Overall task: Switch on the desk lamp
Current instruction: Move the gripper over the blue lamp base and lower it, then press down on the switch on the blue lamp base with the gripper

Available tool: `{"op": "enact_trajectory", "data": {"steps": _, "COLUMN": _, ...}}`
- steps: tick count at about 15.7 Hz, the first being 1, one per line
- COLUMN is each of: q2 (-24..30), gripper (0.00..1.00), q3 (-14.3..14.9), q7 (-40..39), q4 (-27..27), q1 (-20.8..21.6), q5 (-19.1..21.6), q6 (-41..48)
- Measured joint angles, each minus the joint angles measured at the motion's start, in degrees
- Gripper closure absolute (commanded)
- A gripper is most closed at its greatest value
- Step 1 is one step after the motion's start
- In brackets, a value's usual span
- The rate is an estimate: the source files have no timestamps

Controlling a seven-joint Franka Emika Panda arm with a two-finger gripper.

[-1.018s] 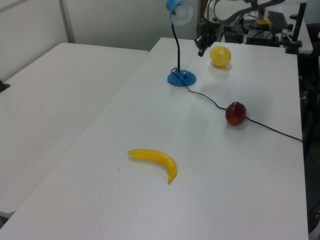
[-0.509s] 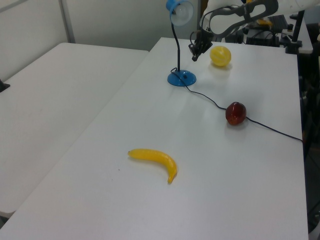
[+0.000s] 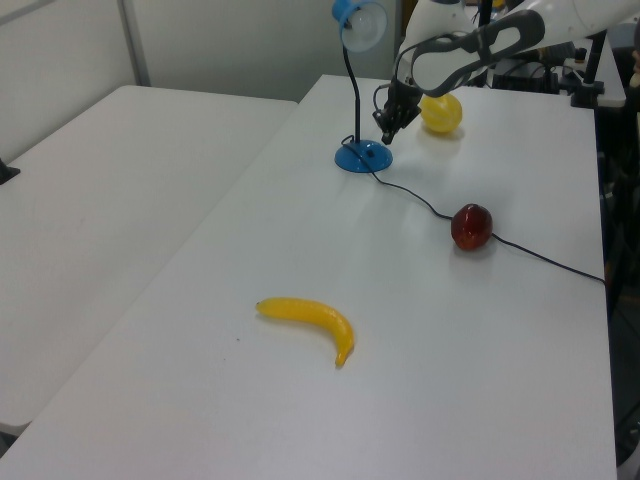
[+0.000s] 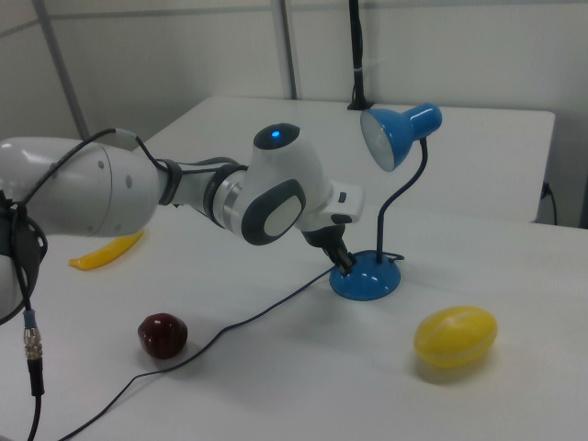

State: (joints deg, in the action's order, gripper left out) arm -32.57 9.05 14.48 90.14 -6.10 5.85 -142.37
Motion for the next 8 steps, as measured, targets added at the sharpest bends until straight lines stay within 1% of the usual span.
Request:
{"op": "enact_trajectory", "data": {"steps": 3, "q2": -1.02, "gripper": 1.00, "q3": -0.04, "q7": 1.50, "q4": -0.08, "q1": 0.65, "q5": 0.00, "q6": -2.74}}
{"op": "enact_trajectory", "data": {"steps": 8, "q2": -1.77, "gripper": 1.00, "q3": -0.07, "q7": 3.53, "q4": -0.90, "q1": 1.31, "q5": 0.00, "q6": -3.40}}
